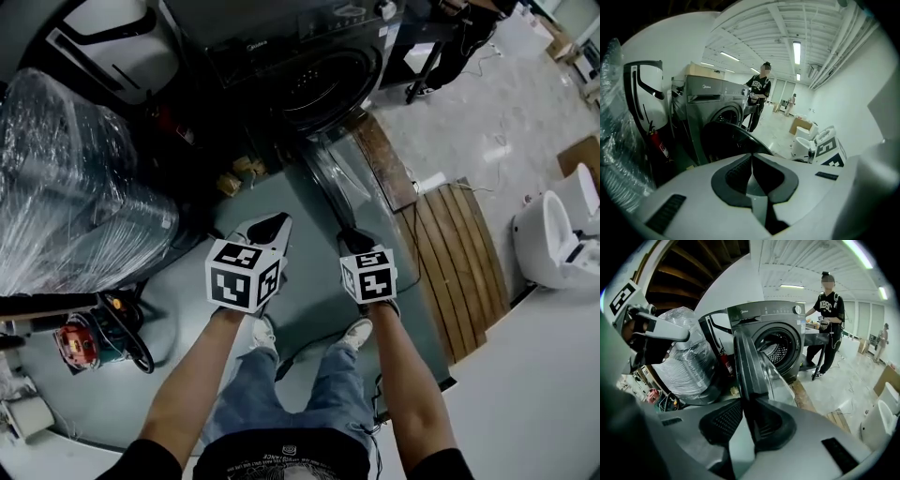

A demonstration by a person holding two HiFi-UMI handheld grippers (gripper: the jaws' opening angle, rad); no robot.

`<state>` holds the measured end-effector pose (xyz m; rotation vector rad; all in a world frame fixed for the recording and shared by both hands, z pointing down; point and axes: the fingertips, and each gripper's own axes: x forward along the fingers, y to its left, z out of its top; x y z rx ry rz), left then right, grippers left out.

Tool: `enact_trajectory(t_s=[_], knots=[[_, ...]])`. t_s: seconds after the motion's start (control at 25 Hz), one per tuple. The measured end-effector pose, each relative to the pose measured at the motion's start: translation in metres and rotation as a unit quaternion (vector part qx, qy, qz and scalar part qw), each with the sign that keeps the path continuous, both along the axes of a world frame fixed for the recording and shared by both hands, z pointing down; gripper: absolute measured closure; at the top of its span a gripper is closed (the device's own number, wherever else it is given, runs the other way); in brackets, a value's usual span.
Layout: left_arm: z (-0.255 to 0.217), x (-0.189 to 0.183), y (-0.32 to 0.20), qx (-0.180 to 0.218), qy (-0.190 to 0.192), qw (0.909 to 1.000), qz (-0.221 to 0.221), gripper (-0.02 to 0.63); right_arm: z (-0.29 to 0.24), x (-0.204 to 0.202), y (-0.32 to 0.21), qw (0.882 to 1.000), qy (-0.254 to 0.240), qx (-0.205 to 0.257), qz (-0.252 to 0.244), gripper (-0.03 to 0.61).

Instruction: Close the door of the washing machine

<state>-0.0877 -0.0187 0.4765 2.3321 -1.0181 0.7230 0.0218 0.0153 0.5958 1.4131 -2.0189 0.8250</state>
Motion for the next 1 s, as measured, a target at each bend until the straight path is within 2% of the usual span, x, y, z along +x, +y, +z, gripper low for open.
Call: enact_trajectory(t_s=[0.56,1.0], knots=[[-0.003,0.064,0.004,0.006,-0.027,0.9964,-0.081,0.584,0.001,0.067,-0.042,0.996,-0.013,0.015,-0.09,0.494],[0.004,0.08,-0.01,0.005,-0.021,0.9946,-0.102,0.584,0.003,0.111,-0.079,0.994,0.003,0.016,-0.108,0.483]])
